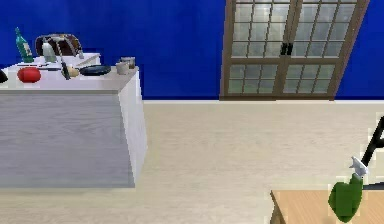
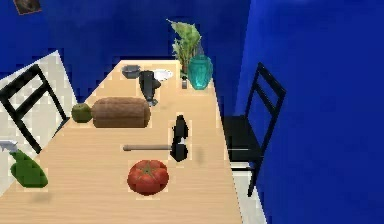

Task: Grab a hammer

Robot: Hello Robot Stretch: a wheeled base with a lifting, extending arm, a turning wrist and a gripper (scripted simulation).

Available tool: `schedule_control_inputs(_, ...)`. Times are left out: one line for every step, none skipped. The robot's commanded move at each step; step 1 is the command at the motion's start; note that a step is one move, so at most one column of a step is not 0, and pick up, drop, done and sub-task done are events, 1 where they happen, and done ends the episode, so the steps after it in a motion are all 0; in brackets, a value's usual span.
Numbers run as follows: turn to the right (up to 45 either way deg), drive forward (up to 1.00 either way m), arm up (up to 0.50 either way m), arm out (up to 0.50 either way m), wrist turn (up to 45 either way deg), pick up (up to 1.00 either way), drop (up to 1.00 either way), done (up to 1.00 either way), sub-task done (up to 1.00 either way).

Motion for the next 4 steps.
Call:
schedule_control_inputs(0.0, 0.00, 0.50, 0.00, 0.0, 0.00, 0.00, 0.00, 0.00)
schedule_control_inputs(0.0, 0.00, 0.32, 0.00, 0.0, 0.00, 0.00, 0.00, 0.00)
schedule_control_inputs(0.0, 0.00, 0.00, 0.40, 0.0, 0.00, 0.00, 0.00, 0.00)
schedule_control_inputs(0.0, 0.00, 0.00, 0.00, 45.0, 0.00, 0.00, 0.00, 0.00)
